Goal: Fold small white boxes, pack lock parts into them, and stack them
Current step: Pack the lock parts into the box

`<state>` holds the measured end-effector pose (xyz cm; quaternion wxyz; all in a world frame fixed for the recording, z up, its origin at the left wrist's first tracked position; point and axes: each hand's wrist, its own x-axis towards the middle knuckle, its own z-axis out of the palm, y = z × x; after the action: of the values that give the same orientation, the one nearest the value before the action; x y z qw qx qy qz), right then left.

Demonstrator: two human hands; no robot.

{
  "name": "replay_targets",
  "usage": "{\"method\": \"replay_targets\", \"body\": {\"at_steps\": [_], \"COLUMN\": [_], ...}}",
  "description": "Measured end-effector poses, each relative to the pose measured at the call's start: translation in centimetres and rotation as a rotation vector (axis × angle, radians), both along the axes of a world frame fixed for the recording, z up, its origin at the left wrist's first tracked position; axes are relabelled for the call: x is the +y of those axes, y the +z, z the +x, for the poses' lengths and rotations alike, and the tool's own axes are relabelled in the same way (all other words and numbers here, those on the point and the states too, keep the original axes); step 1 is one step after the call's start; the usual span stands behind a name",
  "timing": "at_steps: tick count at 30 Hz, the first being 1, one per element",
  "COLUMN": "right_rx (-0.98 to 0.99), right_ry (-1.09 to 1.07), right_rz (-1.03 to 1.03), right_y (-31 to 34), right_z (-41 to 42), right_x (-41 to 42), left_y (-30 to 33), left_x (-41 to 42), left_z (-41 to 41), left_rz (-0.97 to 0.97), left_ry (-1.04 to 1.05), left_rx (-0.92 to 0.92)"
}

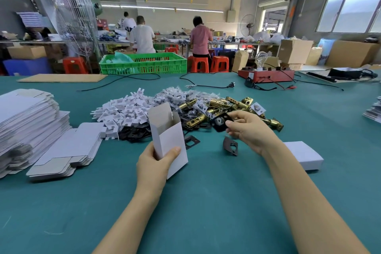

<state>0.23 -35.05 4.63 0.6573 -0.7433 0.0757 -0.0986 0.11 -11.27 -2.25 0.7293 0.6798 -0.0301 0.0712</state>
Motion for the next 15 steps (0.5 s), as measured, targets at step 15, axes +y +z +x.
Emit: {"method": "replay_targets", "body": {"at_steps": [15], "right_rx": [0.027], "right_ry": [-0.075], "right_rz": [-0.283], "right_y": [2.6], "right_z": [-1.2], "right_x": [1.7], "left_y": [0.6], "left_x": [-0.7], "left_z": [-1.2], "left_rz": [0.083], "left_ry": [-0.283], "left_rx": [-0.033]}}
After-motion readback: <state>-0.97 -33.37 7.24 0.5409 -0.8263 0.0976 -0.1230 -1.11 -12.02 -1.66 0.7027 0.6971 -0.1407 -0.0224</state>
